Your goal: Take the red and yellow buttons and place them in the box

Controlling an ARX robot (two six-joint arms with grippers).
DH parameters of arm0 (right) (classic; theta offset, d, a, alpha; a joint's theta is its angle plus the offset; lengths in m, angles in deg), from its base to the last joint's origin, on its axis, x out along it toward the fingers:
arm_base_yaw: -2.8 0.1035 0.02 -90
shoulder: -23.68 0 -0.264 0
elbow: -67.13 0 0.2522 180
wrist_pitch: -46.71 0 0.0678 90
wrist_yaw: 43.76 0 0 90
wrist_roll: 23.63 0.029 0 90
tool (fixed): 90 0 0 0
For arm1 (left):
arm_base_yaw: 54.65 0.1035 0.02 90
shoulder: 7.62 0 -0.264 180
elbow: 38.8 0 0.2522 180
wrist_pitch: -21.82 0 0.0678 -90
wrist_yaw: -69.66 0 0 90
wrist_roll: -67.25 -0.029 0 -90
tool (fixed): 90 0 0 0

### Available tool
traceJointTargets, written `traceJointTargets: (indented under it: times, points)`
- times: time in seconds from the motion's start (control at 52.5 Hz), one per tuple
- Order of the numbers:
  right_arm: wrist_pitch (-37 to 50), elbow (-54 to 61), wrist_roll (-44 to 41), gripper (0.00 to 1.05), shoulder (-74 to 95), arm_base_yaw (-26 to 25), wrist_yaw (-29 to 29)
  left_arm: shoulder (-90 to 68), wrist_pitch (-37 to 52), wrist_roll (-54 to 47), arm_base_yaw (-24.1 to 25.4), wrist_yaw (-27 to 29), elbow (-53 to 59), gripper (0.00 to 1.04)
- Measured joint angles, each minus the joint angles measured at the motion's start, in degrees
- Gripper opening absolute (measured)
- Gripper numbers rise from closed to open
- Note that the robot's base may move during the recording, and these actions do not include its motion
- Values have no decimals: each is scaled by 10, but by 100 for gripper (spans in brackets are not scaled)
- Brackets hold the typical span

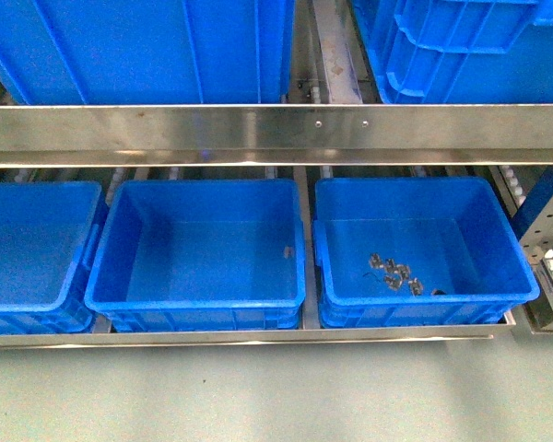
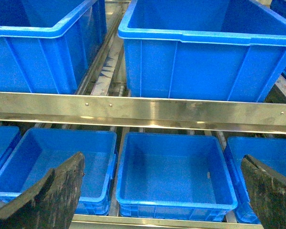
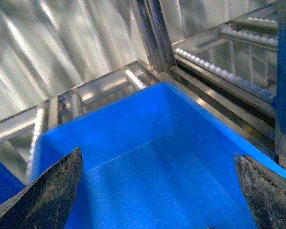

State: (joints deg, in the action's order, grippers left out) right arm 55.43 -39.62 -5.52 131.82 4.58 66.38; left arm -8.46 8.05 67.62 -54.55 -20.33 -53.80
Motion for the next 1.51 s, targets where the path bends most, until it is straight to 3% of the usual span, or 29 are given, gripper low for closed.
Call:
traceJointTargets:
  times: [0.229, 0.4, 1.029, 1.067, 1.124, 1.239, 1.315, 1.505]
  points:
    - [16, 215, 5, 97, -196, 45, 23, 0, 0, 0, 0, 0, 0, 97]
    - [6, 352, 27, 97, -333, 108, 40, 0, 0, 0, 0, 0, 0, 97]
    - [-139, 598, 54, 97, -747, 307, 206, 0, 0, 0, 0, 0, 0, 97]
    - [-175, 603, 35, 93, -767, 306, 178, 0, 0, 0, 0, 0, 0, 97]
    - [-265, 653, -71, 77, -846, 282, 86, 0, 0, 0, 0, 0, 0, 97]
    - [-261, 748, -146, 54, -937, 176, -23, 0, 0, 0, 0, 0, 0, 97]
    - [-252, 790, -160, 40, -964, 134, -54, 0, 0, 0, 0, 0, 0, 97]
    - [-244, 831, -172, 10, -994, 83, -107, 0, 0, 0, 0, 0, 0, 97]
